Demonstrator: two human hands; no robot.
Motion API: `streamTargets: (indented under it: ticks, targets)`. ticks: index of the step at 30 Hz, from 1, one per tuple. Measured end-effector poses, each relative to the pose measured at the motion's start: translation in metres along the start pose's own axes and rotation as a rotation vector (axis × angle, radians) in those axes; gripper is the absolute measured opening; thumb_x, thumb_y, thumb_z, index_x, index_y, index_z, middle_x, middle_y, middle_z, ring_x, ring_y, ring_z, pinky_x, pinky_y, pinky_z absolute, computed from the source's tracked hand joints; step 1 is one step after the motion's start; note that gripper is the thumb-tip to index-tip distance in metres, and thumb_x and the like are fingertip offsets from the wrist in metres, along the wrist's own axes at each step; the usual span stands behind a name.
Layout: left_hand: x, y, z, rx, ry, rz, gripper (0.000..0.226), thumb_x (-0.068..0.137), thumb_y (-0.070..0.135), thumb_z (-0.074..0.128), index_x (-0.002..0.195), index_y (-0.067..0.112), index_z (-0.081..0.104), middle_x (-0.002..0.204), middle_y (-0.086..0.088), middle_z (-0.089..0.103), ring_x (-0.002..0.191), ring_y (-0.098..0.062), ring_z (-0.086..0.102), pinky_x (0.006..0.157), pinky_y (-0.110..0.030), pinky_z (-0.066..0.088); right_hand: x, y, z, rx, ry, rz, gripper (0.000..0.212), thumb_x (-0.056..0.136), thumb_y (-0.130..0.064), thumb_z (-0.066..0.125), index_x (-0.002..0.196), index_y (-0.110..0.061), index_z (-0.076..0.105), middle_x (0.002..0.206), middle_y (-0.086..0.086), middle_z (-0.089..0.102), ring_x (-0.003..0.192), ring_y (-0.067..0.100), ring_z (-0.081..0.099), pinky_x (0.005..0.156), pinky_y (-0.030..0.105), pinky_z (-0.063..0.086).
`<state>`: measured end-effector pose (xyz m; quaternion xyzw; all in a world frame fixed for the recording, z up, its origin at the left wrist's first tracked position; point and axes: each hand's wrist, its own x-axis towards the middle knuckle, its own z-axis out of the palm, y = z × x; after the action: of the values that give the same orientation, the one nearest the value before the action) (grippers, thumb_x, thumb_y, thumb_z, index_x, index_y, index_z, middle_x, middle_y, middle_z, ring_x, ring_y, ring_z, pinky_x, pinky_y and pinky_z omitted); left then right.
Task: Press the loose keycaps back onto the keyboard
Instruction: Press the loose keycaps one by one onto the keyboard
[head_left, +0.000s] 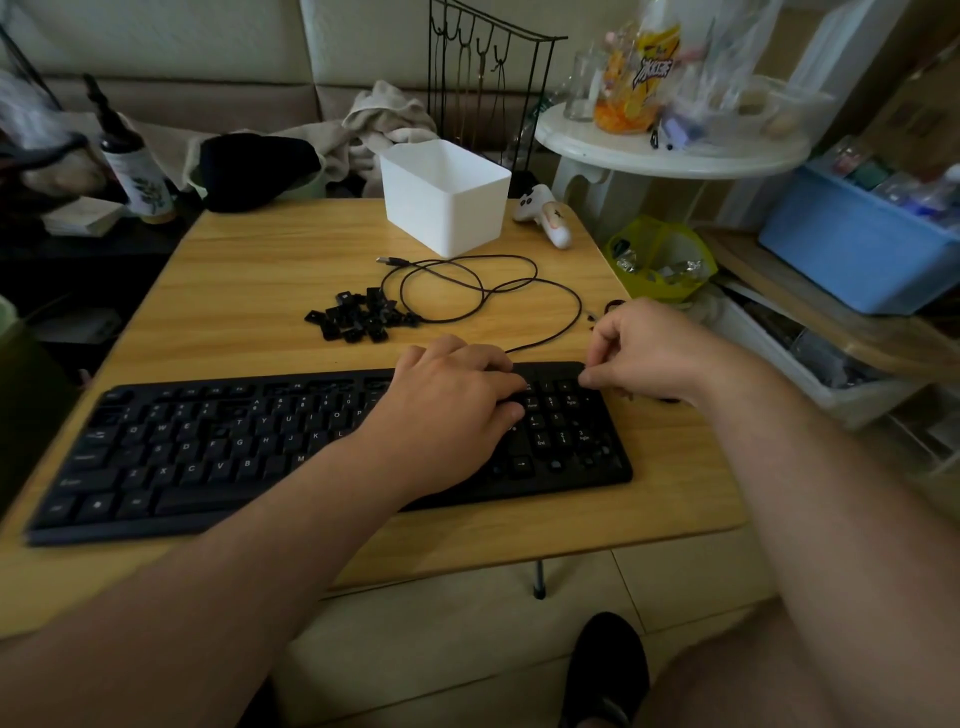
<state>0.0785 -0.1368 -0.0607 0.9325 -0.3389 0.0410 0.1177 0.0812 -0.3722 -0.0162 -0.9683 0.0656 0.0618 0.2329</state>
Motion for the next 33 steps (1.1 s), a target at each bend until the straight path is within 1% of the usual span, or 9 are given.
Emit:
streamTargets:
  ticks: [5,9,11,13,16,19,23,29,33]
  targets:
    - [0.002,-0.003,0.0,-0.024,0.031,0.015,0.037,0.106,0.048,0.045,0.139,0.042,0.06,0.146,0.02,0.051,0.135,-0.017,0.04,0.109,-0.045,0.03,-0.002,-0.001,0.0,0.016,-0.006,0.014,0.016,0.08,-0.025,0.088,0.074,-0.021,0.075,0.069,-0.003,0.072,0.067,0.015,0.07,0.059,0.033,0.054]
    - [0.007,-0.019,-0.007,-0.107,0.09,0.014,0.028,0.105,0.038,0.053,0.127,0.037,0.07,0.126,0.016,0.068,0.121,-0.015,0.056,0.108,-0.048,0.042,-0.004,-0.005,0.002,0.032,0.032,-0.024,0.013,0.084,-0.026,0.085,0.077,-0.025,0.074,0.08,-0.008,0.07,0.078,0.01,0.065,0.06,0.026,0.045]
    - [0.011,-0.035,-0.016,-0.135,0.142,-0.094,0.024,0.103,0.034,0.058,0.121,0.035,0.074,0.116,0.013,0.072,0.107,-0.011,0.061,0.104,-0.046,0.05,-0.005,-0.009,0.008,0.079,0.098,-0.046,0.012,0.085,-0.027,0.083,0.078,-0.025,0.074,0.081,-0.009,0.069,0.079,0.01,0.065,0.062,0.028,0.048]
    - [0.014,-0.057,-0.028,-0.153,0.185,-0.261,0.021,0.1,0.029,0.062,0.115,0.033,0.076,0.109,0.011,0.074,0.095,-0.009,0.061,0.095,-0.038,0.055,-0.006,-0.015,0.015,0.107,0.185,-0.074,0.011,0.086,-0.029,0.081,0.078,-0.027,0.073,0.081,-0.011,0.069,0.079,0.008,0.065,0.064,0.027,0.051]
    - [0.011,-0.093,-0.042,-0.142,0.198,-0.479,0.017,0.094,0.026,0.069,0.107,0.034,0.076,0.097,0.012,0.07,0.091,-0.012,0.063,0.079,-0.033,0.054,-0.008,-0.022,0.024,0.125,0.26,-0.111,0.014,0.087,-0.033,0.079,0.076,-0.03,0.071,0.077,-0.013,0.067,0.075,0.002,0.062,0.06,0.023,0.044]
    - [0.006,-0.115,-0.046,-0.091,0.132,-0.598,0.016,0.09,0.035,0.077,0.105,0.031,0.074,0.096,0.009,0.065,0.09,-0.014,0.06,0.074,-0.034,0.051,-0.008,-0.027,0.031,0.135,0.277,-0.14,0.016,0.087,-0.033,0.079,0.075,-0.029,0.07,0.076,-0.012,0.067,0.074,0.003,0.062,0.061,0.025,0.047]
    - [0.008,-0.118,-0.042,-0.079,0.054,-0.602,0.025,0.086,0.046,0.08,0.104,0.03,0.074,0.097,0.009,0.067,0.093,-0.015,0.061,0.079,-0.037,0.055,-0.01,-0.033,0.035,0.121,0.278,-0.17,0.014,0.088,-0.032,0.078,0.076,-0.029,0.07,0.076,-0.014,0.067,0.075,0.002,0.062,0.061,0.022,0.045]
    - [0.012,-0.111,-0.041,-0.07,0.038,-0.611,0.014,0.091,0.035,0.075,0.103,0.028,0.077,0.101,0.006,0.069,0.091,-0.014,0.057,0.077,-0.034,0.05,-0.013,-0.04,0.04,0.143,0.295,-0.214,0.014,0.088,-0.033,0.077,0.076,-0.031,0.07,0.074,-0.015,0.067,0.072,0.001,0.062,0.064,0.026,0.052]
    - [0.008,-0.09,-0.051,-0.273,0.122,-0.57,0.008,0.093,0.035,0.073,0.097,0.029,0.076,0.088,0.013,0.065,0.08,-0.007,0.057,0.065,-0.026,0.043,-0.018,-0.05,0.046,0.18,0.274,-0.306,0.004,0.09,-0.031,0.077,0.089,-0.033,0.074,0.079,-0.017,0.068,0.073,-0.007,0.06,0.056,0.008,0.042]
